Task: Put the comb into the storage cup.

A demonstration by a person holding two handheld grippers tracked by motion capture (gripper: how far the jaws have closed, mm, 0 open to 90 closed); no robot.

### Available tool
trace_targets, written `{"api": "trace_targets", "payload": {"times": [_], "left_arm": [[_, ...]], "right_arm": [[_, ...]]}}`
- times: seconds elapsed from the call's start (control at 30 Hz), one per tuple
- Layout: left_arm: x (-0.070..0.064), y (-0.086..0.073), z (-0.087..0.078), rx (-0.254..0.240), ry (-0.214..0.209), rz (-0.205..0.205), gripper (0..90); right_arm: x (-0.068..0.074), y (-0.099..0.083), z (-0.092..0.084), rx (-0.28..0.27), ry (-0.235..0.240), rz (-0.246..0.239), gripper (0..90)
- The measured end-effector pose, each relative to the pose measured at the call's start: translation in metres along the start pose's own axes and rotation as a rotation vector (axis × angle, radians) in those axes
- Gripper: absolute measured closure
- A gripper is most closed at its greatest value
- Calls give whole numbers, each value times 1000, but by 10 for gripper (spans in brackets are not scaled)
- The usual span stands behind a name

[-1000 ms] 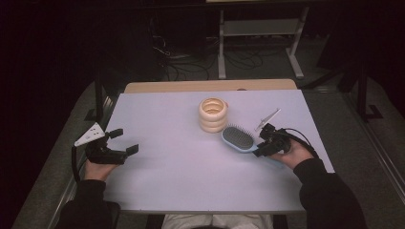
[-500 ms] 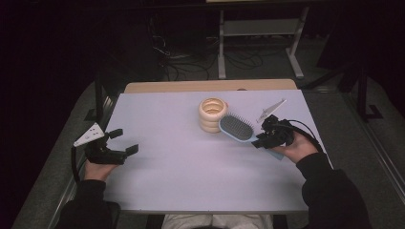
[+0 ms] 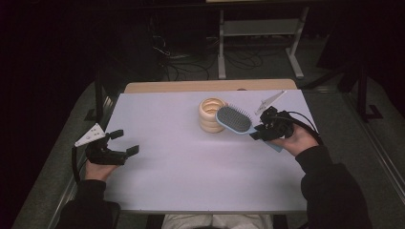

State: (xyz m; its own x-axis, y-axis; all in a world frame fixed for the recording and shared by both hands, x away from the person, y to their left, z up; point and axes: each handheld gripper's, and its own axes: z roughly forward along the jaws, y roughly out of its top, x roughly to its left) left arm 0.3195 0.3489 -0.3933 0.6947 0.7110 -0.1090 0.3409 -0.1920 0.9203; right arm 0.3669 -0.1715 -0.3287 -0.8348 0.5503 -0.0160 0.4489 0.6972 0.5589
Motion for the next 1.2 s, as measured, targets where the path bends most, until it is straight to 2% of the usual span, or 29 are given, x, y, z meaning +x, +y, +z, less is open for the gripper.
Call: {"api": "trace_targets", "payload": {"times": [0.13, 0.37, 0.53, 0.67, 0.8, 0.9, 1.2], "left_arm": [[0, -1, 1, 5, -4, -7, 0], [0, -2, 5, 37, -4, -2, 0], [1, -2, 4, 25, 1, -13, 0], [0, -2, 6, 48, -2, -8, 0], [-4, 2, 8, 54, -11, 13, 0], [-10, 10, 11, 45, -53, 19, 0], [-14, 30, 21, 65, -78, 62, 0]], "right_arm": [[1, 7, -4, -13, -3, -14, 686], [2, 18, -4, -3, 1, -36, 685], [2, 26, -8, -13, 2, -49, 685], [5, 31, -10, -10, -2, -54, 686], [10, 38, -13, -1, -9, -68, 685], [13, 49, -18, -8, -17, -80, 686], [16, 65, -26, -21, -30, -98, 685]]}}
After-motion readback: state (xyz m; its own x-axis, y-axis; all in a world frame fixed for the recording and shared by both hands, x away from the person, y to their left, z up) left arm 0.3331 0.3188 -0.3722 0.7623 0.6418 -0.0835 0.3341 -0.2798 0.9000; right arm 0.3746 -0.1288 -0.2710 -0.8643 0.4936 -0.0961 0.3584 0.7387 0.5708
